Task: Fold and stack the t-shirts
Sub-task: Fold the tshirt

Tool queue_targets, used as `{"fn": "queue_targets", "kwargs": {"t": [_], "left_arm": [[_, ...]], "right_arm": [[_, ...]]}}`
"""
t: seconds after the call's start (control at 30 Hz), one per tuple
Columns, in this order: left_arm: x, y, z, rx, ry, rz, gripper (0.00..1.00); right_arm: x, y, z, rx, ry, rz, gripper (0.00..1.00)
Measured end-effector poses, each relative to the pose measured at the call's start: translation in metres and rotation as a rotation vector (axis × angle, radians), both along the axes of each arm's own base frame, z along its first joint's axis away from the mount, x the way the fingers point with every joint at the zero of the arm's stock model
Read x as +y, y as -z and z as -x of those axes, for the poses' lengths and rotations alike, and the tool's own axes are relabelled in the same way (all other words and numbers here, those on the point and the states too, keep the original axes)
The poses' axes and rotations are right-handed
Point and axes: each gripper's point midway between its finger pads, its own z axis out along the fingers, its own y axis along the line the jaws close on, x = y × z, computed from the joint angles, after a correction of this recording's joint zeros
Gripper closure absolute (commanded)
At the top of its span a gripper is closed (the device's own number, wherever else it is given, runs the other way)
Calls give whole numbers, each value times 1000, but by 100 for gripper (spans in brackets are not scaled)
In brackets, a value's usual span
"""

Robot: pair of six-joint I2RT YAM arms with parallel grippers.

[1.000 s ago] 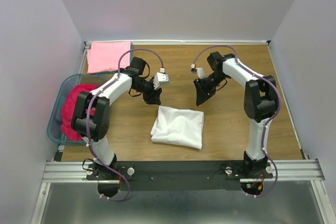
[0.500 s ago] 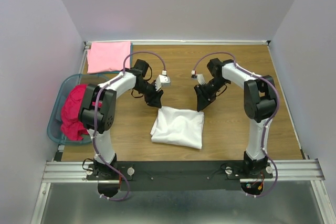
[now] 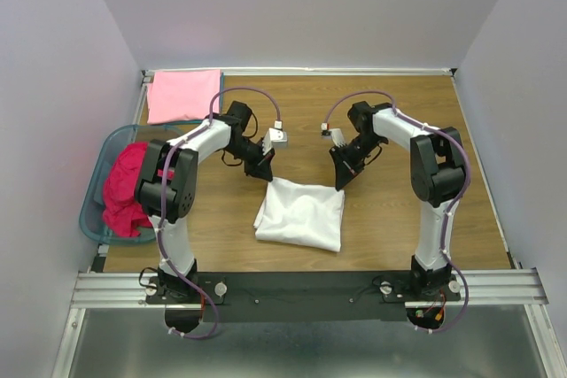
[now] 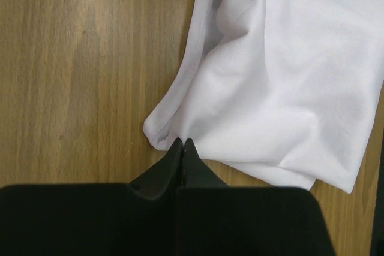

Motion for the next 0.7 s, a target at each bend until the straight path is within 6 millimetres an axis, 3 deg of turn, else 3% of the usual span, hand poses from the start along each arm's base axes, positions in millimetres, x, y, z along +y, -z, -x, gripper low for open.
{"fn": "queue_targets", "kwargs": {"t": [0.07,0.47,0.7], "left_arm": [[0,-3,-2,-4,-1,7,100],[8,-14,-21,-39,-51,12,100],[13,-10,-44,-90,-108,1,100]], "right_arm": [[-1,1,-1,-6,-3,9,99],[-10,2,-16,-72,-11,72,99],[-10,-6,-44,-156,4,91,99]]}}
